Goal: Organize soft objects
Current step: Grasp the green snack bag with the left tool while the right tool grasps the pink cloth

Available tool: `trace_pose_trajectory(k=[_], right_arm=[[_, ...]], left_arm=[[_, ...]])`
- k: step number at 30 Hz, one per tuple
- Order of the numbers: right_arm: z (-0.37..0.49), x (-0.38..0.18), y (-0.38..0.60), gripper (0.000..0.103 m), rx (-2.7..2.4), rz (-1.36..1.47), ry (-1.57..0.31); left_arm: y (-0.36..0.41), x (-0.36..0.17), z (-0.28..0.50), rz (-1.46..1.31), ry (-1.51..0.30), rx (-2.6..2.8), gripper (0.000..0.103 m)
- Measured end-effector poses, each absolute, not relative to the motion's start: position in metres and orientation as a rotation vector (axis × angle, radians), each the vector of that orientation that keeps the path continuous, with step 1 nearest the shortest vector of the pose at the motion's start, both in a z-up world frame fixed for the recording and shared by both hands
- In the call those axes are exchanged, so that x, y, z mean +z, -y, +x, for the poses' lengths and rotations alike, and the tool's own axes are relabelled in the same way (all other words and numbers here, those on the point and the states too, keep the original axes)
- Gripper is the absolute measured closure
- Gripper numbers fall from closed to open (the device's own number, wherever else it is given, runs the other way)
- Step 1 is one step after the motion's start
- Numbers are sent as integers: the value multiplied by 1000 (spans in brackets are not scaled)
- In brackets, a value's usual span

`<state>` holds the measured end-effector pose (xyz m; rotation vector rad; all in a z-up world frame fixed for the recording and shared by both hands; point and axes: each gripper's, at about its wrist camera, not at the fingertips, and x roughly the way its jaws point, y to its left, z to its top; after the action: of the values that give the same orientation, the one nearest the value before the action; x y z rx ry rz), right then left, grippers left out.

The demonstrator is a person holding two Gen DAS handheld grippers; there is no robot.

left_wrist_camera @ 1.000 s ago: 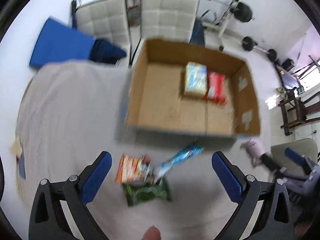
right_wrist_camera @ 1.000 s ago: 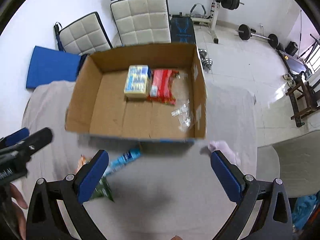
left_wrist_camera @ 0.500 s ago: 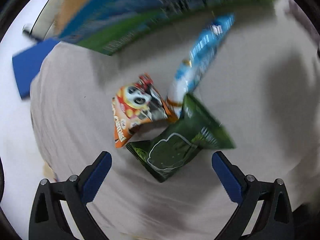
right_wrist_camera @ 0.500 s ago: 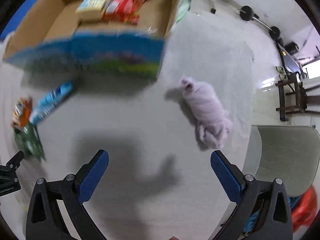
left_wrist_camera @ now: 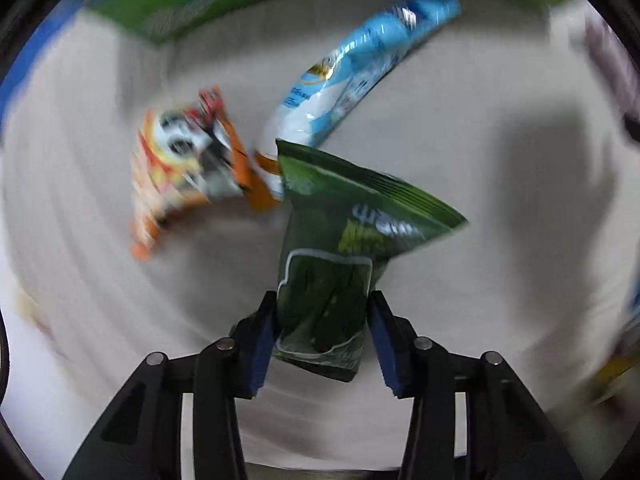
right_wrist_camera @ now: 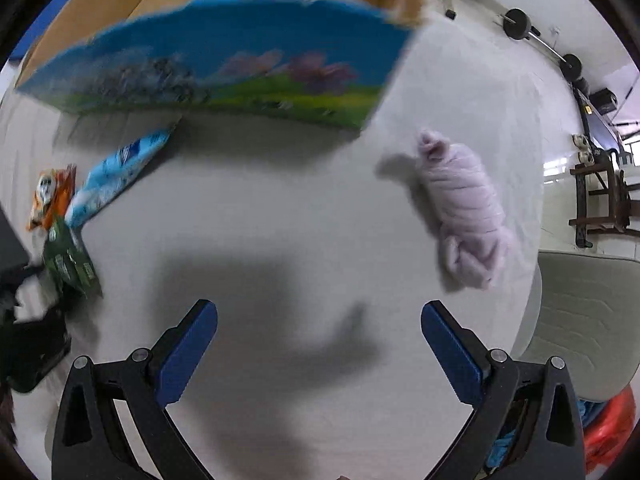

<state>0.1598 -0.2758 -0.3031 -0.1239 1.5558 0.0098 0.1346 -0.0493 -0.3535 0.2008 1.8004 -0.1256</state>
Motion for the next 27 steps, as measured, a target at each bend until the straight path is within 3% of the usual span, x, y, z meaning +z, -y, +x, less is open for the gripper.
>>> trace_pose_trajectory(k=[5,10,11,13,15,17,27], right_arm=[[192,-306,319,0,-83,-100,-1514],[227,-343,347,1,-121,-124,-1572],[230,-350,348,4,-118,-120,-1587],[232,-357,348,33,-109,-95,-1609],[229,-356,347,41,-128,-84,-1612],[221,-353,343,56,-135,-73,-1629],[165,-328,339,70,31,218,-1742]], left_arm=[[44,-352,136,-172,-1827,-81,63],[45,-361,136,-172,-1831,-60,62],[42,-363,138,-153,-1836,-66,61],[37,-367,142,-118,-1835,-68,59],[44,-369,144,-61,-1833,-79,54],[52,-371,146,-30,-1833,-78,50],[94,-389,143,46,-1833,-52,50]])
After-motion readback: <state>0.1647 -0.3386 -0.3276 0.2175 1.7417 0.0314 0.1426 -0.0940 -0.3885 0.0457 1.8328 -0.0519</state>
